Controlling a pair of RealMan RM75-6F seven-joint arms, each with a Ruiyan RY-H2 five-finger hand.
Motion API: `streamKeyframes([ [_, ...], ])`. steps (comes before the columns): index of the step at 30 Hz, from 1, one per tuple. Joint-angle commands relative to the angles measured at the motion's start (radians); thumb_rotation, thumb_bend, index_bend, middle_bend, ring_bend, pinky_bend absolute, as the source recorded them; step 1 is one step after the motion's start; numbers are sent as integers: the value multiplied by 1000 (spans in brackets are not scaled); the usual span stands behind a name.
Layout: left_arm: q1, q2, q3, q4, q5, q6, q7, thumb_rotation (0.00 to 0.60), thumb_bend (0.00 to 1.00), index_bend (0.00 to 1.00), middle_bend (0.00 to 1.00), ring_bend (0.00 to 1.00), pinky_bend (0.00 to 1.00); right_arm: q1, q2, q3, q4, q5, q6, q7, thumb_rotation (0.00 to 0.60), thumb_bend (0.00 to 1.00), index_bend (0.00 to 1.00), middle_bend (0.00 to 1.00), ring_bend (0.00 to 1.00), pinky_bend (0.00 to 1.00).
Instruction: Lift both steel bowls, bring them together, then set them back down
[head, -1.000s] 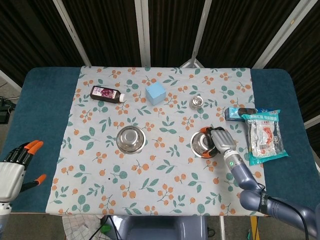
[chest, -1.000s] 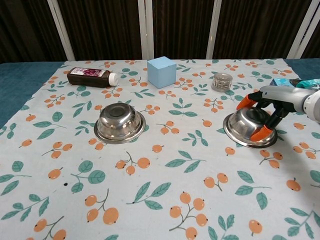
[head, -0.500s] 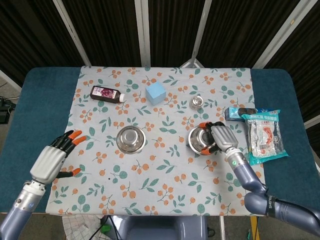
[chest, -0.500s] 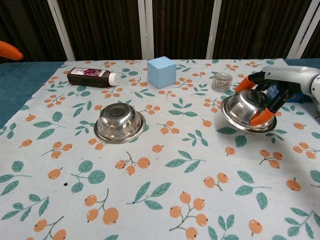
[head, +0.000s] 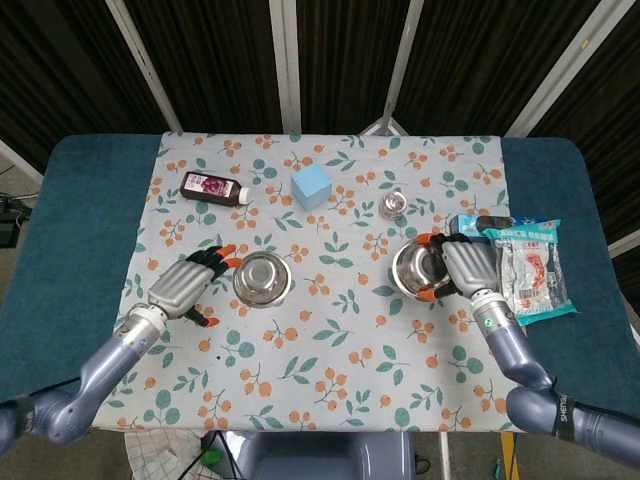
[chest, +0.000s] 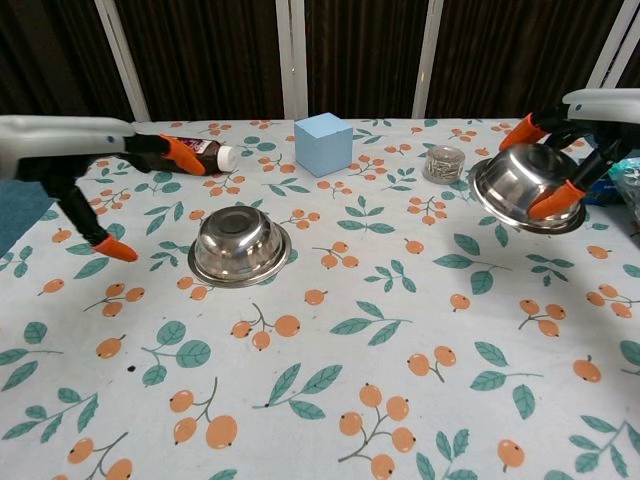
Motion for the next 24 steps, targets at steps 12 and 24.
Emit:
streamKeyframes([
  [12,-174,-255,5,249,-113,-55,66,600,0,157,0,0,107,-39,73,2,-70,-71,40,62,600,82,361,290,464,140],
  [24,-195,-291,25,289,-121,-4,85,600,0,168,39,0,110,-47,95,-1,-53,-76,32,98,600,81,361,290,464,140],
])
